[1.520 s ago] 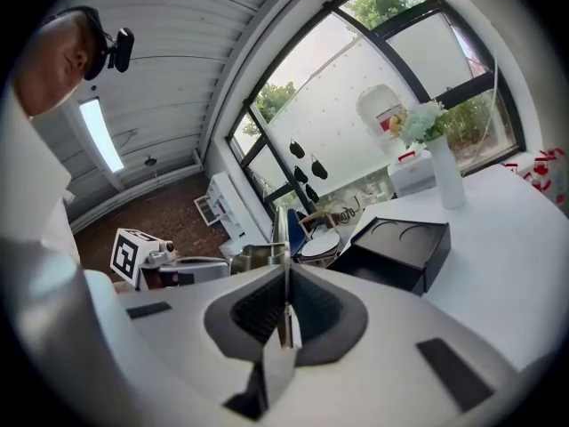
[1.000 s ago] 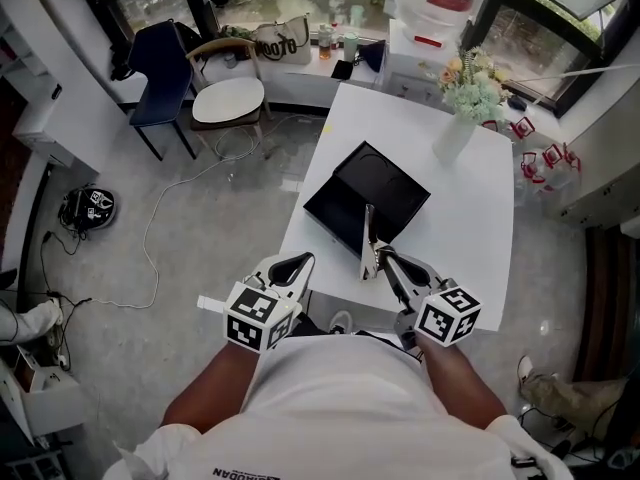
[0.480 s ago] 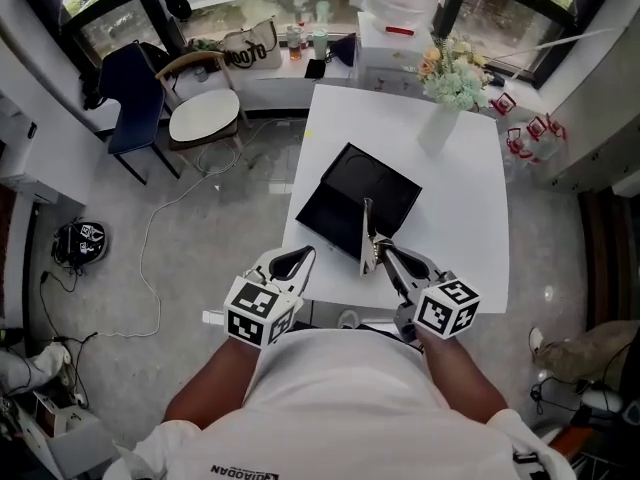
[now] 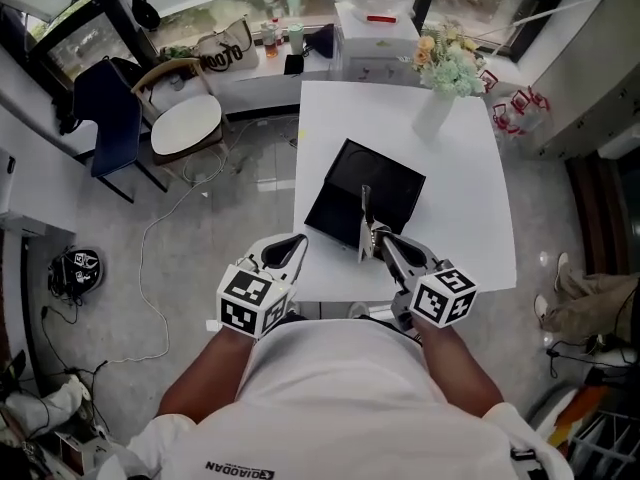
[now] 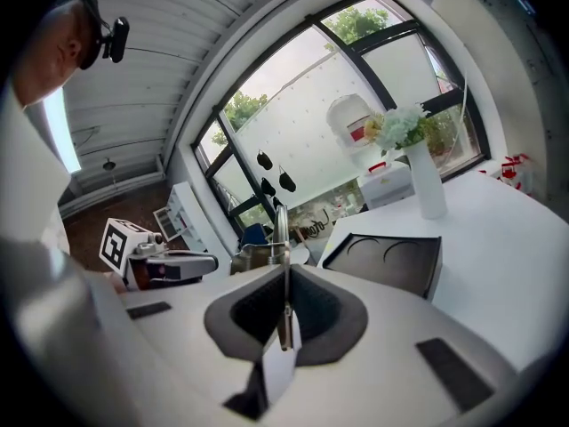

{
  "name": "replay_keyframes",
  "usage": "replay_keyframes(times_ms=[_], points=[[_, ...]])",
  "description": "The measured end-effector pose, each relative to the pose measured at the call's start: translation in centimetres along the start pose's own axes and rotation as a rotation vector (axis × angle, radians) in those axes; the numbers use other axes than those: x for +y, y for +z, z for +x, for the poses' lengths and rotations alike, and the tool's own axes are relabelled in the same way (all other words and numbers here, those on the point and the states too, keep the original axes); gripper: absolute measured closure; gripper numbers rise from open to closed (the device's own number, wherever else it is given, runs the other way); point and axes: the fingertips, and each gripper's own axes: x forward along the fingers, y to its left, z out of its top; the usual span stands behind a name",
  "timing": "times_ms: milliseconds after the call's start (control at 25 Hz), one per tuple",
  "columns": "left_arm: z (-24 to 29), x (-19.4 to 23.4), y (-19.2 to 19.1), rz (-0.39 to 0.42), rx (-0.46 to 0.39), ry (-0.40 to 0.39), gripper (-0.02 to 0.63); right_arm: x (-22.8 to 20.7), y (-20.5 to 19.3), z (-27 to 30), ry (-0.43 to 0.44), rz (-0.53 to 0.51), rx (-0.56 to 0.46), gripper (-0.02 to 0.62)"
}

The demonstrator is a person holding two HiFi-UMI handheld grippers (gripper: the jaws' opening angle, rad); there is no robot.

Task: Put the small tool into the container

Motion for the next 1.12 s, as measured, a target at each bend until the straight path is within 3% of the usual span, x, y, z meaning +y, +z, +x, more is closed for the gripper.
replay_keyframes(times_ms=[280,480,800,1120], points=[[0.0,1.1,-0.4,0.028,0.019,-0.066,0.597,0.3,-0.5,0.4,-0.084,-0.026,-0.026,0.584],[0.0,1.1,-0.2,0.043,0.025,-0.109,0.597,-0.2,-1.0,0.7,-0.154,-0.156,0.012,0.584],[-0.6,1.6,-0.8,0.011,0.046,-0.136,0.597,-4.0,-3.7,3.0,-0.275,-0.363,0.223,0.584],[-1.4,2.3,-1.4,-0.010,0.034,-0.105,0.597,-6.1,-5.4,7.0,-0.289,-0.726,0.465,0.584]])
